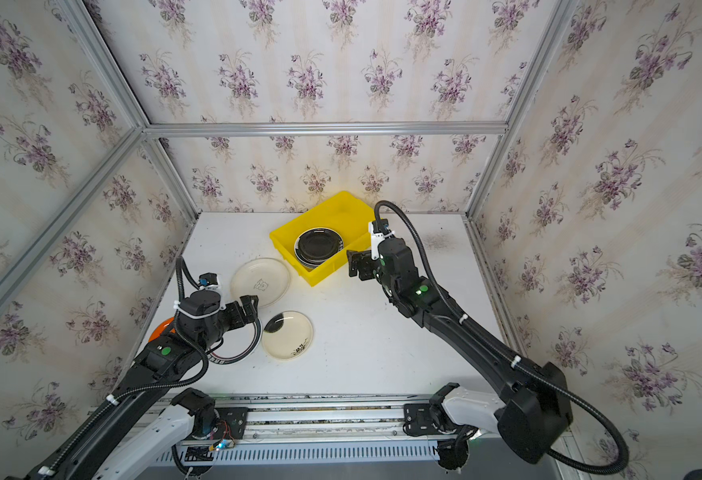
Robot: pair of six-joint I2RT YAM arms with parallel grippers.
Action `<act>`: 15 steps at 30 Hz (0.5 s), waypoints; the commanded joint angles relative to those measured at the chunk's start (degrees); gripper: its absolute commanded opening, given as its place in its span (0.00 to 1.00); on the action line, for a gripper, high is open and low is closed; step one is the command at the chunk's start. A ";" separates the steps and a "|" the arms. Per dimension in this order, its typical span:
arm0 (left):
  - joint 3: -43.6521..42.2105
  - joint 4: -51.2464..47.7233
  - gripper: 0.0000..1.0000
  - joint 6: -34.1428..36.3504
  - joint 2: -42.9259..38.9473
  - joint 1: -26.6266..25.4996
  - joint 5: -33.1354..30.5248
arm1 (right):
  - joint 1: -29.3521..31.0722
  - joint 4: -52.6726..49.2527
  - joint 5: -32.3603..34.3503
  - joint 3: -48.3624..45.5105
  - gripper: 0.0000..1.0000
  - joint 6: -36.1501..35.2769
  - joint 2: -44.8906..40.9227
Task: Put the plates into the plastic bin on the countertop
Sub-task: 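Withdraw the right gripper from the bin toward the robot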
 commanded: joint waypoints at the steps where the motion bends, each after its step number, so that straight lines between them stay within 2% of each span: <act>1: 0.33 4.71 1.00 -0.98 2.21 0.00 -1.94 | -0.11 2.67 1.85 -4.63 0.99 -2.10 -5.01; 8: 2.27 7.74 1.00 -0.54 9.81 1.07 -2.16 | -0.08 0.29 2.08 -13.77 0.99 -1.45 -15.06; 15: 2.49 10.76 1.00 -0.68 15.04 4.03 -1.14 | -0.08 -5.33 1.14 -18.96 0.99 1.13 -21.85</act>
